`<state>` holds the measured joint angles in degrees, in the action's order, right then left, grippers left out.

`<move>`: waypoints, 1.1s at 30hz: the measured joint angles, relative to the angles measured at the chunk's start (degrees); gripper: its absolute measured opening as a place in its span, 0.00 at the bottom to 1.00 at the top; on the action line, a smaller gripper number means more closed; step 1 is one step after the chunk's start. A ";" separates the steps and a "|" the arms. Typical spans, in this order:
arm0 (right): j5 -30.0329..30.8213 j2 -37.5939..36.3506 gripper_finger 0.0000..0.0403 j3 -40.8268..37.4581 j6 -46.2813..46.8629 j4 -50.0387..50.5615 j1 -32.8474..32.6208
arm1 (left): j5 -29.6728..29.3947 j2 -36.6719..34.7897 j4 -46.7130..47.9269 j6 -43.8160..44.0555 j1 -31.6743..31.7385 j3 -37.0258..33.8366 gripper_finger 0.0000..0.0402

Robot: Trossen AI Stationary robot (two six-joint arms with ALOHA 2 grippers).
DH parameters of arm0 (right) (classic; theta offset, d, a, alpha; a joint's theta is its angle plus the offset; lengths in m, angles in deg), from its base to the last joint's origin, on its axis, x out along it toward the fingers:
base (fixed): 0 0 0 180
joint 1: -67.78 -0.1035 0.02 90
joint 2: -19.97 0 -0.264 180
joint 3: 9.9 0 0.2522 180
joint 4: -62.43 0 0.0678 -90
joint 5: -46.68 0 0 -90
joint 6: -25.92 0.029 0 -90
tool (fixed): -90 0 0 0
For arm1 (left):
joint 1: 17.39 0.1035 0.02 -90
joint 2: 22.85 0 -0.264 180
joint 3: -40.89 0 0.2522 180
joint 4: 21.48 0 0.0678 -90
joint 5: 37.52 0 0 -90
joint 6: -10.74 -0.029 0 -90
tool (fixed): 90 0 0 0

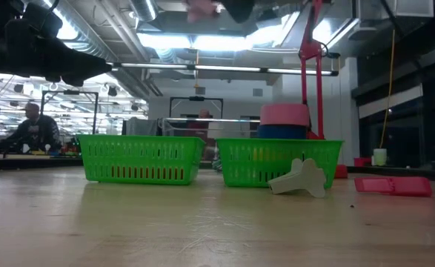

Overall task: Pick and place Stapler, Stapler remover, tape
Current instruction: Put the pink staple remover into the transparent bin

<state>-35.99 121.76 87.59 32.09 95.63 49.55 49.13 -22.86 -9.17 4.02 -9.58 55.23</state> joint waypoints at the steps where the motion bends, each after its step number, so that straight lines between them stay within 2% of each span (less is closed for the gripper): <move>1: -1.20 0.00 0.07 0.16 -1.14 0.04 1.12 | 0.00 0.00 0.00 0.02 0.00 0.00 0.42; 7: -8.07 0.00 0.07 0.41 -7.36 0.30 7.34 | 0.00 0.00 0.00 0.02 -0.01 0.00 0.42; 15: -12.87 0.00 0.07 0.46 -16.14 1.92 14.70 | 0.00 0.00 0.00 0.02 -0.01 0.00 0.42; 22: -13.00 0.00 0.07 0.43 -23.55 9.54 21.10 | 0.00 0.00 0.00 0.00 -0.01 0.00 0.42; 33: -13.00 -0.02 0.07 -6.71 -29.27 8.92 29.57 | 0.00 0.00 0.00 0.02 0.01 0.00 0.42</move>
<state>-48.99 121.74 80.87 2.82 104.56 79.12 49.13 -22.86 -9.17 4.04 -9.57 55.23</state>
